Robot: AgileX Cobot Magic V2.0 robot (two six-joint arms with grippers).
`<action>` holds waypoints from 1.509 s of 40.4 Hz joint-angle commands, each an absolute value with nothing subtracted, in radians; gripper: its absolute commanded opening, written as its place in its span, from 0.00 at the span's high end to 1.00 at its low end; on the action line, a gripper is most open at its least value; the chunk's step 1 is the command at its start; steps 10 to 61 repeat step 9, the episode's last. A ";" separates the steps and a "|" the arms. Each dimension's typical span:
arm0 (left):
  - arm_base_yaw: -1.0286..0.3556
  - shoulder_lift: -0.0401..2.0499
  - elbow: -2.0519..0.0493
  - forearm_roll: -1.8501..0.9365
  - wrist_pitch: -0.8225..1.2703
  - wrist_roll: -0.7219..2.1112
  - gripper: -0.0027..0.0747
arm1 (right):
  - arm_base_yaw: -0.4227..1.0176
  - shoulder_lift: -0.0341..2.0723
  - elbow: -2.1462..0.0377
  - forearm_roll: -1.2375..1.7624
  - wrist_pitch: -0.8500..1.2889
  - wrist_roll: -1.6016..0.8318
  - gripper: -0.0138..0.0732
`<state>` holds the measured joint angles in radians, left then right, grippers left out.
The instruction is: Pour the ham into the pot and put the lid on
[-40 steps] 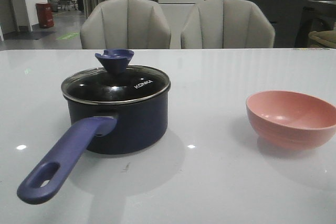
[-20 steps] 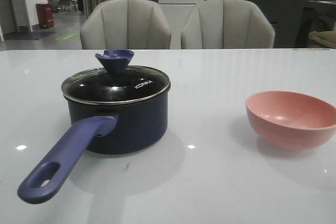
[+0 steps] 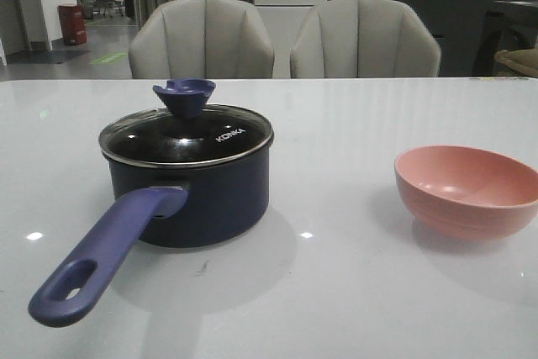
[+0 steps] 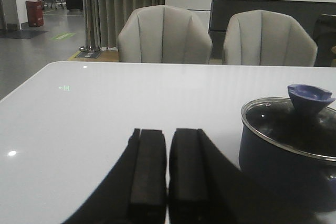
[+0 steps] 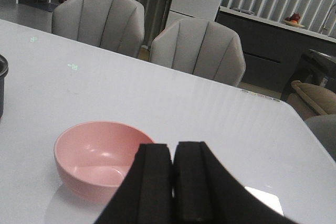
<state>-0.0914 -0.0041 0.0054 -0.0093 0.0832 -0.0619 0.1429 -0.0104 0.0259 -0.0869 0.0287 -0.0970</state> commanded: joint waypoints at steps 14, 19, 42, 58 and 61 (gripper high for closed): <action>-0.097 -0.023 0.026 -0.010 0.000 -0.071 0.82 | 0.138 -0.030 0.022 -0.100 -0.056 -0.098 0.67; -0.097 -0.023 0.026 -0.010 0.000 -0.071 0.82 | 0.138 -0.030 0.022 -0.100 -0.056 -0.098 0.67; -0.097 -0.023 0.026 -0.010 0.000 -0.071 0.82 | 0.138 -0.030 0.022 -0.100 -0.056 -0.098 0.67; -0.097 -0.023 0.026 -0.010 0.000 -0.071 0.82 | 0.138 -0.030 0.022 -0.100 -0.056 -0.098 0.67; -0.097 -0.023 0.026 -0.010 0.000 -0.071 0.82 | 0.138 -0.030 0.022 -0.100 -0.056 -0.098 0.67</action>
